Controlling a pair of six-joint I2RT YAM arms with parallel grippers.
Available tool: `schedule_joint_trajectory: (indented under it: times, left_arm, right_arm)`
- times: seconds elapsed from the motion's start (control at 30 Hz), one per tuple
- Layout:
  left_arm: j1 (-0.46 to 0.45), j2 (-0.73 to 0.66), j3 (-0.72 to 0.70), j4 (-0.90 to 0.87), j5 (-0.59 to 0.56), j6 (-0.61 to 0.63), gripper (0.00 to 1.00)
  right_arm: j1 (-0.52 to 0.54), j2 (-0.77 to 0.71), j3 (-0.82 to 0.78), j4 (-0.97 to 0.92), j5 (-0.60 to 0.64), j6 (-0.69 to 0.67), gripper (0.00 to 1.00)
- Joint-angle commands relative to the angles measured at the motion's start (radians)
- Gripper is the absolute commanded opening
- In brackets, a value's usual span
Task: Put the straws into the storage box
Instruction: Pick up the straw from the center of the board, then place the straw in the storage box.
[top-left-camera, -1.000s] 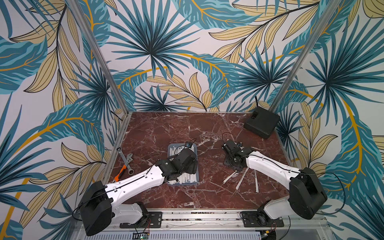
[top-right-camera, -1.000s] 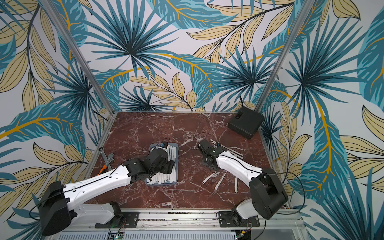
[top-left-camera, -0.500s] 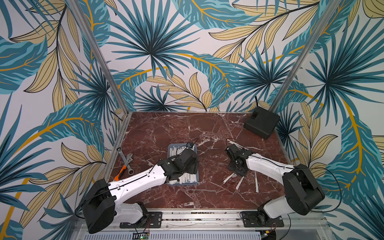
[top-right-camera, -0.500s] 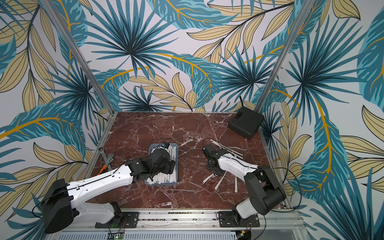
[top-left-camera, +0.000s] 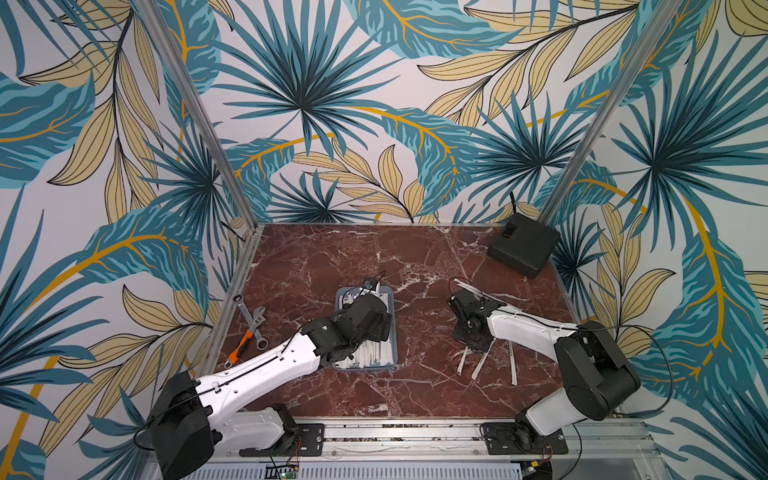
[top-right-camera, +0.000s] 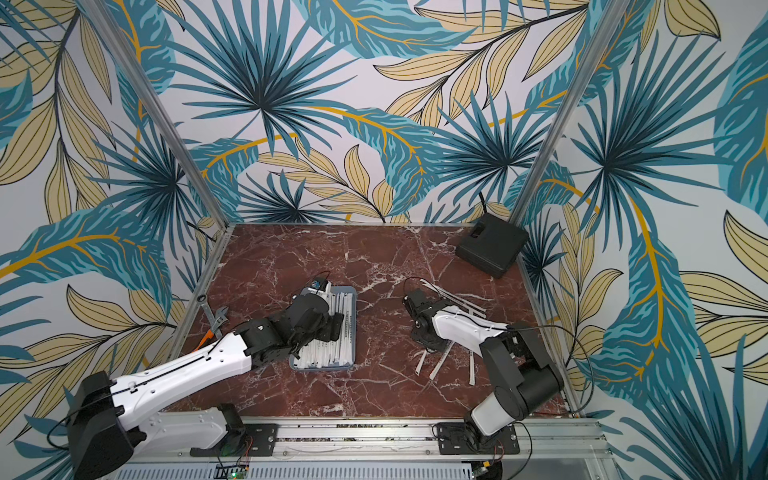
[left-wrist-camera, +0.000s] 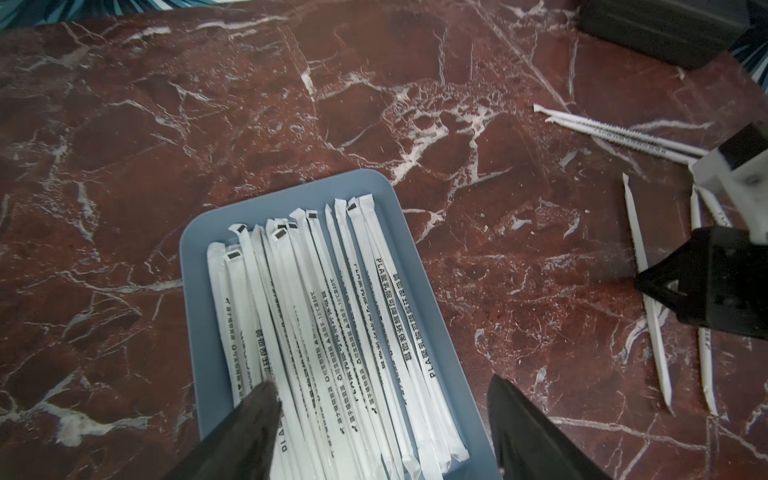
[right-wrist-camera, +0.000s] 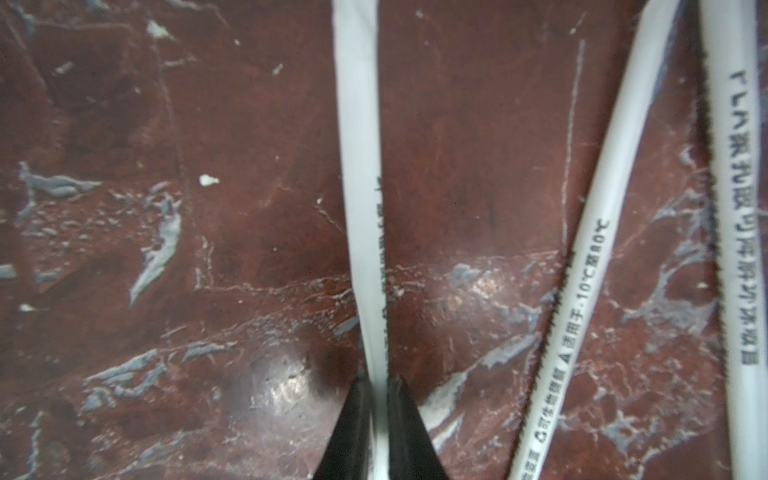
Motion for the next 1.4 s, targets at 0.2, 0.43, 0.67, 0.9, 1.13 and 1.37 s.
schedule_joint_trajectory:
  times: [0.2,0.43,0.67,0.9,1.13,1.37]
  left_arm:
    - [0.101,-0.109,-0.062,-0.068,-0.053,0.003,0.83]
    - [0.229,-0.194,-0.08,-0.156,-0.095,-0.043,0.83]
    - [0.237,-0.247,-0.104,-0.162,-0.064,-0.051,0.83]
    - [0.237,-0.248,-0.103,-0.149,-0.041,-0.048,0.83]
    - [0.237,-0.248,-0.095,-0.145,-0.039,-0.043,0.83]
    - [0.219,-0.215,-0.063,-0.104,0.005,-0.012,0.82]
  right_arm:
    - [0.126,0.003,0.131,-0.081,0.095,-0.056,0.06]
    - [0.399,0.138,0.499,-0.188,0.078,-0.088,0.06]
    - [0.447,0.389,0.755,-0.19,0.036,-0.118,0.06]
    - [0.446,0.525,0.826,-0.188,0.004,-0.109,0.07]
    - [0.449,0.491,0.789,-0.2,-0.025,-0.106,0.21]
    - [0.362,0.191,0.547,-0.222,0.023,-0.072,0.28]
